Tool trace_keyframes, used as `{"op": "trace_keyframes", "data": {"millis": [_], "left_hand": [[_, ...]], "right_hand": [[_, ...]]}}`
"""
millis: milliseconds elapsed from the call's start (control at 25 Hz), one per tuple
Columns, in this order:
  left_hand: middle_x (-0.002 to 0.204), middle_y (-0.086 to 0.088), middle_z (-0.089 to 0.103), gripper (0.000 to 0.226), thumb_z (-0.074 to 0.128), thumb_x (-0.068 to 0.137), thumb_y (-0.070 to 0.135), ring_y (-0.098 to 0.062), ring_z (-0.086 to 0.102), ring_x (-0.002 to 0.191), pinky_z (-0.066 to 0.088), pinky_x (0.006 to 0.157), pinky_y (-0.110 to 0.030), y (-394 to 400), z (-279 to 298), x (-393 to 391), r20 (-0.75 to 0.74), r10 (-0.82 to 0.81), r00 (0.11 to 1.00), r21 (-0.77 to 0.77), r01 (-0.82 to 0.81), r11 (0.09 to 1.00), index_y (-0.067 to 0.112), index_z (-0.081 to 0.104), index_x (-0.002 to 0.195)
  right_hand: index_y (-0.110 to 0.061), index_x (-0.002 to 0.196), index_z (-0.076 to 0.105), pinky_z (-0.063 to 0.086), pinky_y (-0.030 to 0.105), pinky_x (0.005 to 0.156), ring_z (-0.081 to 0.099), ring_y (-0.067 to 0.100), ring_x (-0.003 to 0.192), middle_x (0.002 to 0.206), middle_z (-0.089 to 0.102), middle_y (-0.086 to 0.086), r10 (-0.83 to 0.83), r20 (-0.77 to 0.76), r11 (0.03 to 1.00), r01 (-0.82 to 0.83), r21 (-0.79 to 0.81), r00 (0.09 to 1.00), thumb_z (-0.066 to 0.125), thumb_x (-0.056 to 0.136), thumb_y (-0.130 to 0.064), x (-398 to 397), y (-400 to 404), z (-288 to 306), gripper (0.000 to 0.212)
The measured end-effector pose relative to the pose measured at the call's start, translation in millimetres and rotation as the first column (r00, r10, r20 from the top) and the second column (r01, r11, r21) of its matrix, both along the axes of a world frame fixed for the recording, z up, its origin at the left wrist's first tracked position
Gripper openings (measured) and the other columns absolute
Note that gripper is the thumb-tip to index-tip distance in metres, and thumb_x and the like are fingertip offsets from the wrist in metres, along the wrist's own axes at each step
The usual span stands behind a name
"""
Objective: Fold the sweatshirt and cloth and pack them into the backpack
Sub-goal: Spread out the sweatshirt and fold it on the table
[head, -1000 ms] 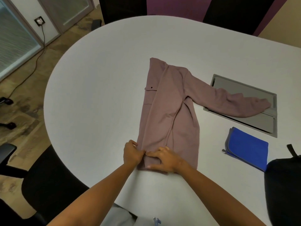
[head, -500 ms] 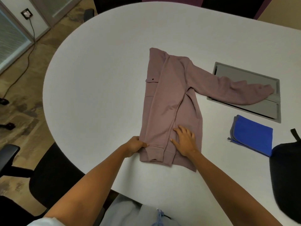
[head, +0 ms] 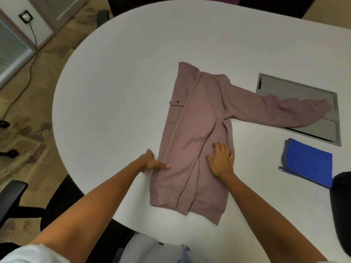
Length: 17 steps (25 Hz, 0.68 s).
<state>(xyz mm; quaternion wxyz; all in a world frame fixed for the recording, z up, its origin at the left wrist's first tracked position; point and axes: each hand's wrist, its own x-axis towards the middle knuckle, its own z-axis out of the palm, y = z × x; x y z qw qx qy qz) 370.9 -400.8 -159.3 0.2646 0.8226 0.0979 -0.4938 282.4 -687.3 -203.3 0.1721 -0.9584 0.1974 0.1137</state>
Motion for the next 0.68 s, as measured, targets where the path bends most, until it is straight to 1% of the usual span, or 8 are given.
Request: {"op": "trace_keyframes", "data": {"millis": [80, 160, 280, 360, 400, 520, 600, 680], "left_hand": [[0.153, -0.015, 0.036, 0.118, 0.088, 0.063, 0.055, -0.036, 0.044, 0.135, 0.042, 0.106, -0.049, -14.4, 7.2, 31.7, 0.123, 0.058, 0.991, -0.088, -0.047, 0.995, 0.008, 0.022, 0.149], [0.151, -0.016, 0.039, 0.116, 0.087, 0.064, 0.057, -0.035, 0.046, 0.134, 0.043, 0.105, -0.045, -31.3, 13.8, 64.7, 0.229, 0.096, 0.969, -0.15, -0.062, 0.987, 0.009, 0.023, 0.149], [0.151, -0.017, 0.04, 0.111, 0.084, 0.068, 0.057, -0.035, 0.047, 0.132, 0.044, 0.104, -0.045, -56.9, 13.6, 114.5, 0.282, 0.156, 0.947, -0.21, -0.098, 0.973, 0.01, 0.024, 0.149], [0.153, -0.017, 0.038, 0.109, 0.082, 0.072, 0.056, -0.036, 0.045, 0.135, 0.043, 0.107, -0.046, -72.0, 10.6, 144.2, 0.278, 0.193, 0.941, -0.242, -0.126, 0.962, 0.01, 0.023, 0.151], [0.155, -0.016, 0.037, 0.108, 0.08, 0.075, 0.055, -0.036, 0.044, 0.137, 0.041, 0.109, -0.046, -79.2, 8.5, 157.1, 0.265, 0.213, 0.94, -0.263, -0.142, 0.954, 0.011, 0.021, 0.153], [0.157, -0.013, 0.035, 0.104, 0.078, 0.079, 0.051, -0.035, 0.041, 0.139, 0.039, 0.11, -0.046, -100.0, 2.6, 187.5, 0.18, 0.324, 0.929, -0.335, -0.252, 0.908, 0.011, 0.02, 0.155], [0.154, -0.012, 0.038, 0.099, 0.078, 0.081, 0.048, -0.034, 0.044, 0.136, 0.041, 0.106, -0.044, -113.4, -3.5, 203.8, 0.132, 0.391, 0.911, -0.36, -0.323, 0.875, 0.009, 0.023, 0.154], [0.146, -0.012, 0.048, 0.093, 0.078, 0.082, 0.045, -0.032, 0.053, 0.127, 0.044, 0.098, -0.04, -125.1, -12.4, 218.8, 0.126, 0.463, 0.877, -0.381, -0.389, 0.839, 0.007, 0.029, 0.151]], "right_hand": [[-0.014, 0.145, 0.042, 0.031, 0.047, 0.113, 0.039, 0.031, 0.135, 0.148, 0.043, 0.01, -0.048, 0.054, 0.999, 0.048, 0.009, 0.997, 0.054, 0.096, -0.045, 13.9, -3.2, 1.3, 0.059], [-0.01, 0.143, 0.044, 0.037, 0.046, 0.109, 0.046, 0.033, 0.127, 0.141, 0.049, 0.014, -0.124, 0.144, 0.99, 0.114, 0.079, 0.982, 0.057, 0.095, -0.045, 29.6, -6.2, 5.5, 0.061], [-0.009, 0.141, 0.044, 0.039, 0.045, 0.109, 0.046, 0.033, 0.128, 0.14, 0.048, 0.015, -0.183, 0.253, 0.973, 0.138, 0.186, 0.95, 0.062, 0.09, -0.052, 59.9, -4.6, 15.1, 0.069], [-0.018, 0.149, 0.034, 0.028, 0.05, 0.117, 0.032, 0.033, 0.141, 0.154, 0.034, 0.011, -0.035, 0.159, 0.978, 0.001, 0.209, 0.987, 0.066, 0.08, -0.064, 81.2, 2.0, 18.2, 0.089], [-0.025, 0.154, 0.024, 0.018, 0.055, 0.119, 0.018, 0.033, 0.148, 0.162, 0.019, 0.008, 0.071, 0.05, 0.979, -0.079, 0.188, 0.996, 0.066, 0.073, -0.073, 90.3, 5.3, 17.3, 0.104], [-0.042, 0.154, -0.014, -0.006, 0.071, 0.111, -0.024, 0.035, 0.148, 0.163, -0.026, -0.001, 0.257, -0.257, 0.961, -0.217, 0.173, 0.932, 0.064, 0.051, -0.09, 103.2, 8.7, 7.7, 0.138], [-0.044, 0.149, -0.028, -0.008, 0.077, 0.106, -0.035, 0.037, 0.143, 0.158, -0.038, -0.002, 0.305, -0.328, 0.948, -0.254, 0.189, 0.894, 0.067, 0.045, -0.091, 104.7, 5.8, 3.2, 0.148], [-0.044, 0.146, -0.033, -0.008, 0.079, 0.103, -0.039, 0.038, 0.14, 0.155, -0.042, -0.002, 0.319, -0.326, 0.944, -0.271, 0.187, 0.89, 0.068, 0.04, -0.091, 105.0, 5.5, 0.6, 0.154]]}}
